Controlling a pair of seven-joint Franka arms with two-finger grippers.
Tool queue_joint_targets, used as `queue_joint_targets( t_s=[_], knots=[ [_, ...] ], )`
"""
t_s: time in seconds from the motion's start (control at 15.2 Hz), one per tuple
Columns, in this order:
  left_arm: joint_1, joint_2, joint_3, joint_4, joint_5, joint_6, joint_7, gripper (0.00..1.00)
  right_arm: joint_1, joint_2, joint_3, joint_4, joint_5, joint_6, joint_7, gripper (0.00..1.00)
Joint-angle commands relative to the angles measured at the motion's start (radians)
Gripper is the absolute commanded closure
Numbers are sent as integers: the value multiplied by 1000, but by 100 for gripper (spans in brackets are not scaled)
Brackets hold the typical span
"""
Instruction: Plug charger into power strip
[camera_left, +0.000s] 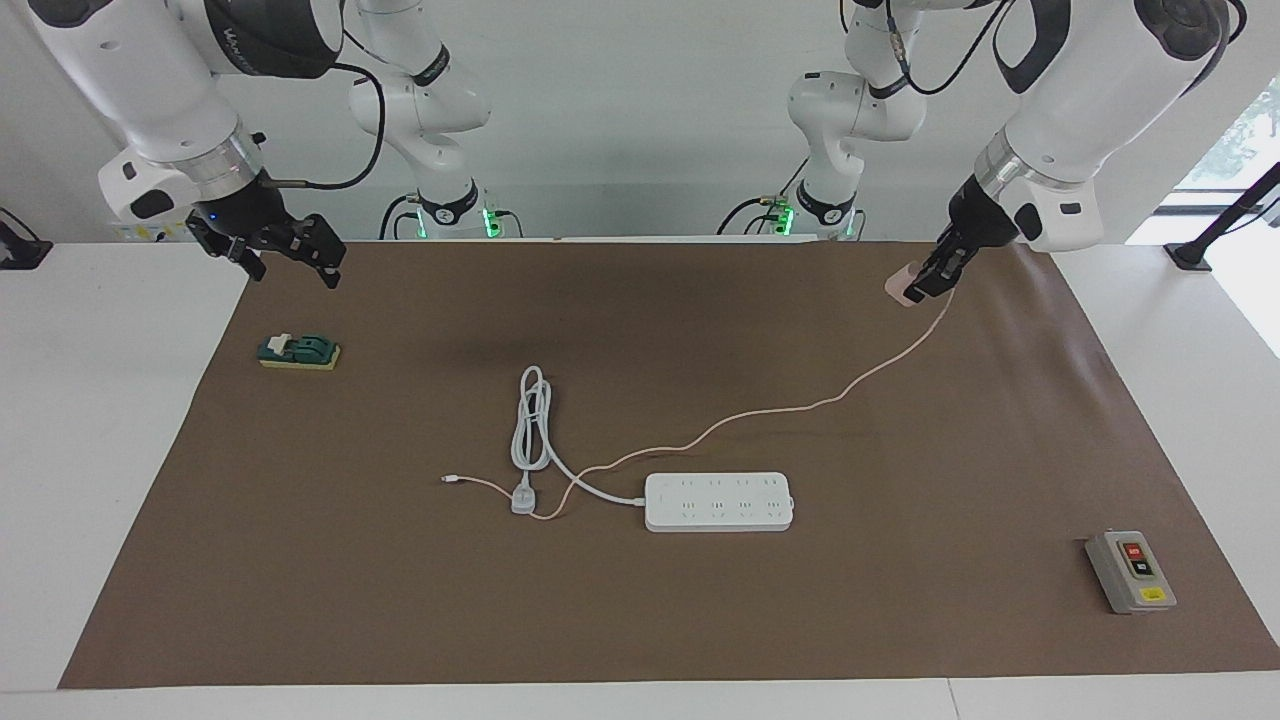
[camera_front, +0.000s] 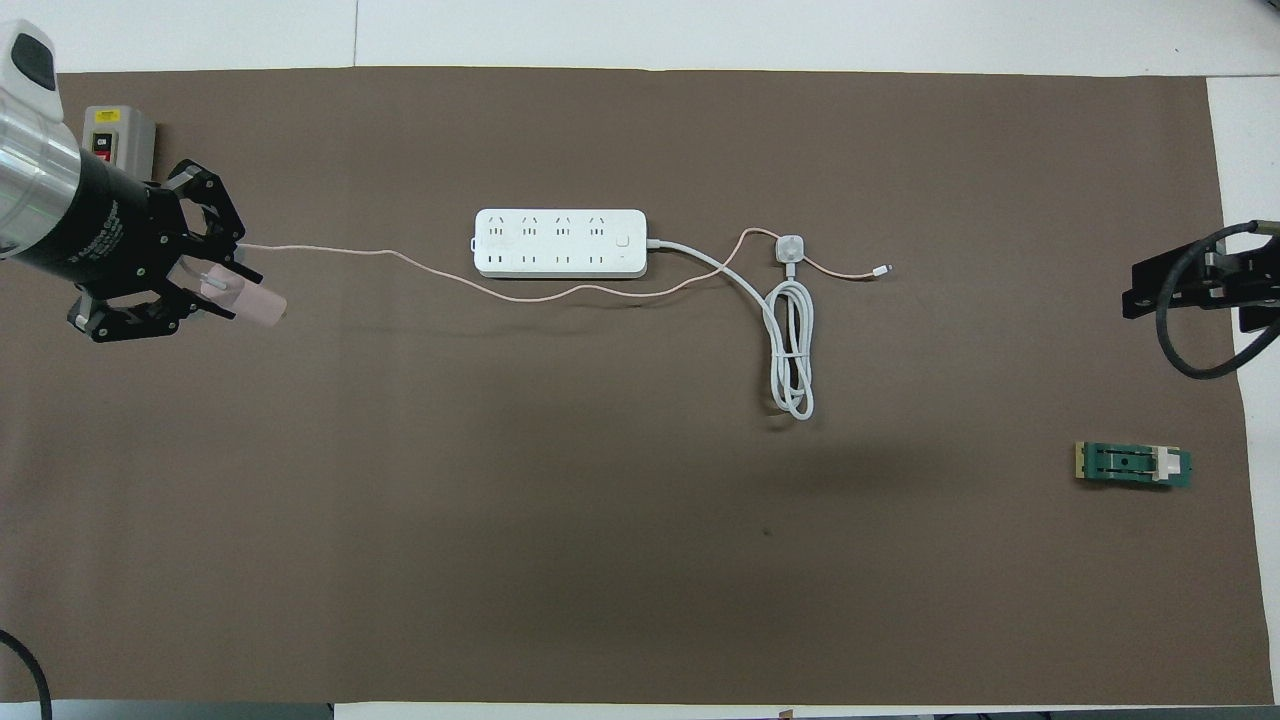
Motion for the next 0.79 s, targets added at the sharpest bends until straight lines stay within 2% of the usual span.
queue_joint_targets(
  t_s=[0.0,0.26,0.73],
  knots=[
    [-20,52,-1,-5,39,83,-153,100,-8,-10,-10,-13,2,-17,-33,0],
    [-61,153,-1,-19,99,229,-376,100,-1,-13,-4,-8,1,-35,-26,0],
    [-140,305,0,-15,163,393,-749,100,1,-15,-2,-14,-1,-46,-26,0]
  ],
)
